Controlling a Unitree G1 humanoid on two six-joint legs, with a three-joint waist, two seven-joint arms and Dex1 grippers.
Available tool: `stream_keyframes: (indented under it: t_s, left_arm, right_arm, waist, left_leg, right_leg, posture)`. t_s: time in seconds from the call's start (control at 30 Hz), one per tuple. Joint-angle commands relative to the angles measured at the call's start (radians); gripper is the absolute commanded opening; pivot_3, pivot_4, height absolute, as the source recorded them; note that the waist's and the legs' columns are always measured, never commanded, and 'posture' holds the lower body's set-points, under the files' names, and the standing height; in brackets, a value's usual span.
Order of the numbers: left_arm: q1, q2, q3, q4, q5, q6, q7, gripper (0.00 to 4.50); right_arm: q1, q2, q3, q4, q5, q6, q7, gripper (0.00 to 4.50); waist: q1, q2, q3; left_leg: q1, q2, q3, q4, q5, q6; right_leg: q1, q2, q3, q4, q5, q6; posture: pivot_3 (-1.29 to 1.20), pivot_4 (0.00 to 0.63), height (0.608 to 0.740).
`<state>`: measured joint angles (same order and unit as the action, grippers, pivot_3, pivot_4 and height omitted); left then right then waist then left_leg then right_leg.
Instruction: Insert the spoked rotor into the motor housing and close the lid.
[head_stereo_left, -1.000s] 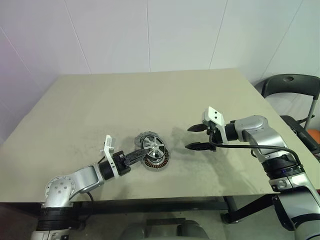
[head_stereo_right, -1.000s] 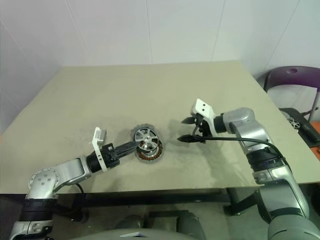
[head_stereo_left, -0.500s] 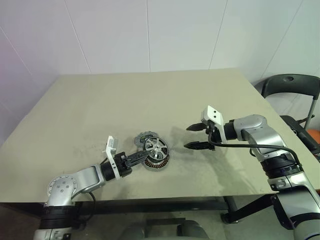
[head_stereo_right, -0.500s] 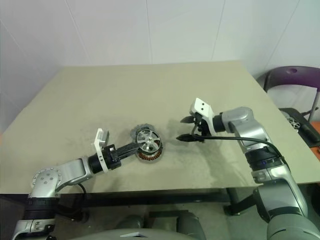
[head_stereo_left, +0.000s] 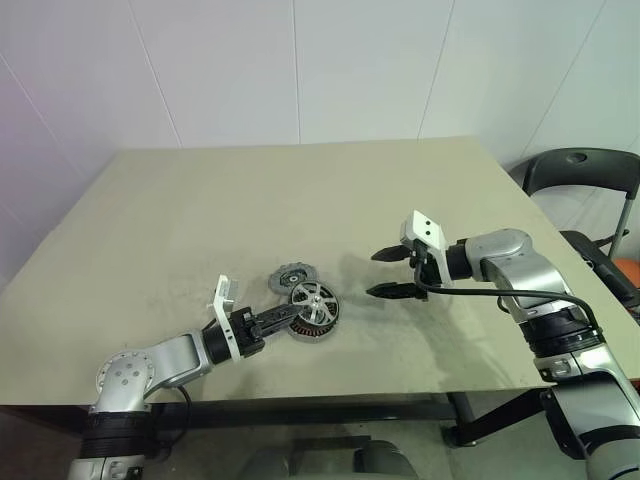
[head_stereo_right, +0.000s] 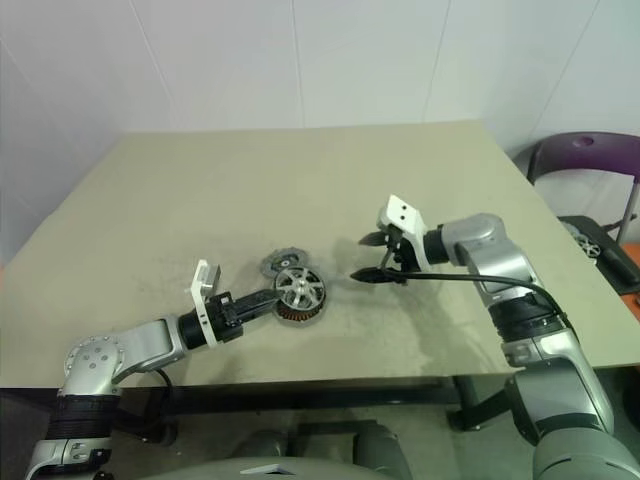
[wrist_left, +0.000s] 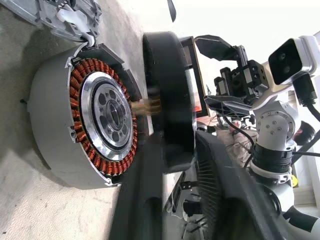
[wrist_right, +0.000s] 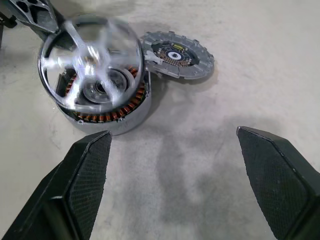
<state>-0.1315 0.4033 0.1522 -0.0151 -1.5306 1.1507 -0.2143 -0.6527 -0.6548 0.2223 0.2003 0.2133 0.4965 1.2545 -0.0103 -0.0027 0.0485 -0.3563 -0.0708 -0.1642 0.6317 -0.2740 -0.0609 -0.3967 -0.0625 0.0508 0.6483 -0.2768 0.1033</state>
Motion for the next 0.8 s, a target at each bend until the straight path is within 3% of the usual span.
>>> stream_keyframes:
  t_s: [0.03, 0.23, 0.5, 0.67, 0.8]
  left_arm:
    - [-0.018, 0.009, 0.020, -0.032, 0.007, 0.003, -0.014, 2.61]
    - [-0.025, 0.077, 0.017, -0.065, 0.046, 0.034, -0.008, 4.45]
    - [-0.037, 0.216, 0.034, -0.146, 0.065, 0.086, -0.019, 4.45]
    - [-0.023, 0.356, 0.055, -0.278, 0.205, 0.037, -0.102, 4.45]
    - [0.056, 0.486, 0.035, -0.385, 0.477, -0.166, -0.272, 4.50]
  right_arm:
    - [-0.024, 0.002, -0.020, -0.037, 0.017, 0.004, -0.001, 4.19]
    - [-0.023, 0.004, -0.019, -0.042, 0.017, 0.010, 0.000, 4.19]
    - [-0.029, 0.013, -0.016, -0.046, 0.018, 0.015, 0.001, 4.19]
    - [-0.037, 0.047, -0.029, -0.078, 0.059, 0.052, -0.002, 4.19]
    - [-0.038, 0.099, -0.024, -0.114, 0.095, 0.096, -0.025, 3.32]
  waist:
    - [0.000, 0.000, 0.000]
    - [0.000, 0.000, 0.000]
    - [-0.001, 0.000, 0.000]
    - [-0.004, 0.000, 0.000]
    - [-0.004, 0.001, 0.001]
  left_leg:
    - [0.000, 0.000, 0.000, 0.000, 0.000, 0.000]
    - [0.000, 0.000, 0.000, 0.000, 0.000, 0.000]
    - [0.000, 0.000, 0.000, 0.000, 0.000, 0.000]
    - [0.000, 0.000, 0.000, -0.001, 0.000, 0.000]
    - [0.000, 0.001, 0.003, -0.003, 0.000, 0.000]
  right_leg:
    - [0.000, 0.000, 0.000, 0.000, 0.000, 0.000]
    - [0.000, 0.000, 0.000, 0.000, 0.000, 0.000]
    - [0.000, 0.000, 0.000, 0.000, 0.000, 0.000]
    - [-0.001, 0.000, 0.000, 0.000, 0.000, 0.000]
    - [-0.001, 0.001, 0.001, 0.000, -0.002, -0.003]
  posture:
    - [0.00, 0.000, 0.740]
    - [0.00, 0.000, 0.740]
    - [0.00, 0.000, 0.740]
    - [0.00, 0.000, 0.740]
    - [0.00, 0.000, 0.740]
